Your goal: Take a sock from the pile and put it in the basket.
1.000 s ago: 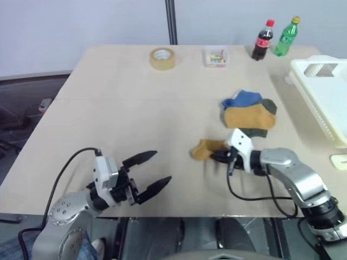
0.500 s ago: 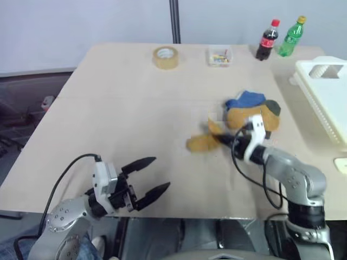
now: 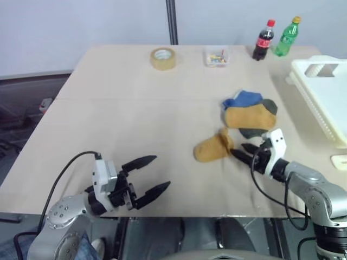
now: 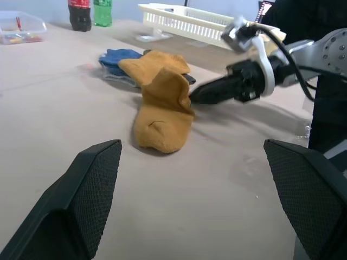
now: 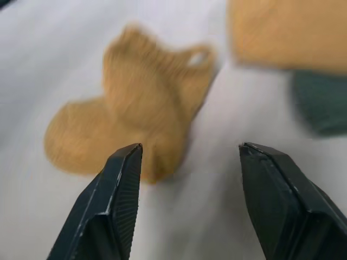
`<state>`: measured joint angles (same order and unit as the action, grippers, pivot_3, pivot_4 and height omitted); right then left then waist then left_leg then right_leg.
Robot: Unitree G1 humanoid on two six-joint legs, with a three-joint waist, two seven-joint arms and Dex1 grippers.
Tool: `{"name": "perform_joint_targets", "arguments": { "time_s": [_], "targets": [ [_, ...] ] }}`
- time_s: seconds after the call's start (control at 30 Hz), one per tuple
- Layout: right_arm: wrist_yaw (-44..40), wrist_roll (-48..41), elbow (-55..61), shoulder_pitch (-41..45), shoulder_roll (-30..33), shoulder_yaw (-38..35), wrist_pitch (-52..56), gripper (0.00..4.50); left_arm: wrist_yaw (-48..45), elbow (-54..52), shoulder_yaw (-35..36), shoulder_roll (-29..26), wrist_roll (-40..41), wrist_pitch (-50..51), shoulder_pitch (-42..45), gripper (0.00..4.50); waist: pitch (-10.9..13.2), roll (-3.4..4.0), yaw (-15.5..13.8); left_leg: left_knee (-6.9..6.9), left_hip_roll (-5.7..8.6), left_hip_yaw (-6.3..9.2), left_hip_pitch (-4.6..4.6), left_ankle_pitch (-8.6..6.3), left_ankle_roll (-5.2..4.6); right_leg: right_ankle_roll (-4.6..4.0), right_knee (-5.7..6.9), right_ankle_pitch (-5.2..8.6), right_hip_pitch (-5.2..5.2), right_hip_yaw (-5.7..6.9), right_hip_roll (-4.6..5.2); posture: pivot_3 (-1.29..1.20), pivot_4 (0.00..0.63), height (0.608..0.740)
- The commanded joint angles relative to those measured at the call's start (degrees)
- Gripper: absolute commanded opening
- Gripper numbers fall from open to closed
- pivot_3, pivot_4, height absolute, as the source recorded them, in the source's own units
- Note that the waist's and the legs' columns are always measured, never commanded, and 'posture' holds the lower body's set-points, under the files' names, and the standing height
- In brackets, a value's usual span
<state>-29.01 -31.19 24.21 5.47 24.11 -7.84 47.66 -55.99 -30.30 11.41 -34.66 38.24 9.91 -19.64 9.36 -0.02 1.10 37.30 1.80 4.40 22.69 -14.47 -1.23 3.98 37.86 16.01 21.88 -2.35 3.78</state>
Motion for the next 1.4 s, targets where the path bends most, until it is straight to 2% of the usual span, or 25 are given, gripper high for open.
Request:
{"name": "perform_joint_targets", "arguments": {
  "time_s": [0.03, 0.23, 0.47, 0.57, 0.73, 0.9, 1.13, 1.27, 1.37, 1.4],
  "targets": [
    [1.0, 3.6, -1.3, 3.8, 0.6, 1.6, -5.0, 2.92, -0.6, 0.0, 0.5, -0.5, 0.3, -0.3, 1.0, 4.5, 0.0, 0.01, 0.1, 0.0, -0.04, 0.0, -0.02, 0.0, 0.0, 0.0, 0.01, 0.0, 0.0, 0.0, -0.06, 0.0, 0.15, 0.738],
    [-0.2, 2.3, -2.4, 9.0, -1.0, 4.6, -3.7, 2.92, -0.7, 0.6, 0.1, -0.1, -0.2, -0.6, 1.6, 4.5, 0.0, 0.0, -0.1, -0.01, -0.02, 0.0, 0.01, 0.0, 0.01, -0.01, 0.0, 0.0, 0.02, -0.01, -0.04, 0.0, 0.15, 0.738],
    [-0.4, -2.7, -3.3, 12.8, 0.6, -0.2, 0.1, 2.92, -0.7, 1.0, 0.0, 0.3, -0.5, -1.1, 1.6, 4.5, 0.1, -0.02, -0.3, -0.04, 0.07, 0.02, 0.08, 0.0, 0.0, -0.01, -0.03, 0.0, 0.04, 0.03, 0.14, 0.0, 0.15, 0.738],
    [-1.5, -4.7, -0.9, 13.2, 2.0, 0.2, 2.1, 2.92, -0.7, 1.4, -0.1, 0.5, -0.7, -1.2, 1.8, 4.5, 0.1, -0.02, -0.3, -0.04, 0.04, 0.03, 0.07, 0.0, 0.0, -0.01, -0.02, 0.0, 0.05, 0.03, 0.19, 0.0, 0.15, 0.738],
    [-0.6, -4.0, -0.3, 12.7, 3.4, 2.9, 4.5, 2.92, -0.6, 1.7, -0.9, 1.1, -1.2, -1.3, 2.4, 4.5, 0.1, -0.02, -0.3, -0.09, 0.03, 0.02, 0.08, 0.0, 0.0, -0.01, -0.02, 0.0, 0.1, 0.03, 0.2, 0.0, 0.15, 0.738],
    [1.5, 1.3, -4.4, 11.8, 5.2, 4.9, 3.5, 2.92, -0.8, 2.0, -1.1, 1.2, -1.5, -1.4, 2.7, 4.5, 0.1, -0.03, -0.3, -0.09, 0.07, 0.01, 0.1, 0.0, 0.0, -0.01, -0.02, 0.0, 0.1, 0.03, 0.18, 0.0, 0.15, 0.738],
    [-3.2, 7.4, -6.6, 7.4, 12.2, 10.2, 0.8, 2.92, -0.8, 1.9, -1.5, 1.7, -1.9, -1.6, 2.6, 4.5, 0.1, -0.04, -0.2, -0.09, 0.09, 0.0, 0.11, 0.0, 0.0, -0.01, -0.03, 0.0, 0.1, 0.03, 0.17, 0.0, 0.15, 0.738],
    [-6.4, 5.7, -4.1, 5.6, 13.1, 11.5, 1.4, 2.92, -0.7, 1.8, -1.8, 2.0, -2.2, -1.7, 2.6, 4.5, 0.0, -0.1, -0.3, -0.08, 0.05, 0.01, 0.08, 0.0, 0.0, -0.01, -0.02, 0.0, 0.08, 0.05, 0.15, 0.0, 0.15, 0.738],
    [-8.3, 3.6, -1.9, 5.1, 12.8, 10.9, 1.7, 2.22, -0.7, 1.9, -1.9, 2.3, -2.4, -1.8, 2.4, 4.5, 0.0, -0.11, -0.2, -0.08, 0.04, 0.01, 0.07, 0.0, 0.0, -0.01, -0.02, 0.0, 0.07, 0.04, 0.15, 0.0, 0.15, 0.738],
    [-8.6, 3.2, -1.3, 4.9, 12.7, 10.7, 1.9, 1.63, -0.7, 1.9, -2.0, 2.4, -2.4, -1.9, 2.3, 4.5, 0.0, -0.11, -0.2, -0.08, 0.03, 0.01, 0.07, 0.0, 0.0, -0.01, -0.02, 0.0, 0.06, 0.04, 0.15, 0.0, 0.15, 0.738]
  ]
}}
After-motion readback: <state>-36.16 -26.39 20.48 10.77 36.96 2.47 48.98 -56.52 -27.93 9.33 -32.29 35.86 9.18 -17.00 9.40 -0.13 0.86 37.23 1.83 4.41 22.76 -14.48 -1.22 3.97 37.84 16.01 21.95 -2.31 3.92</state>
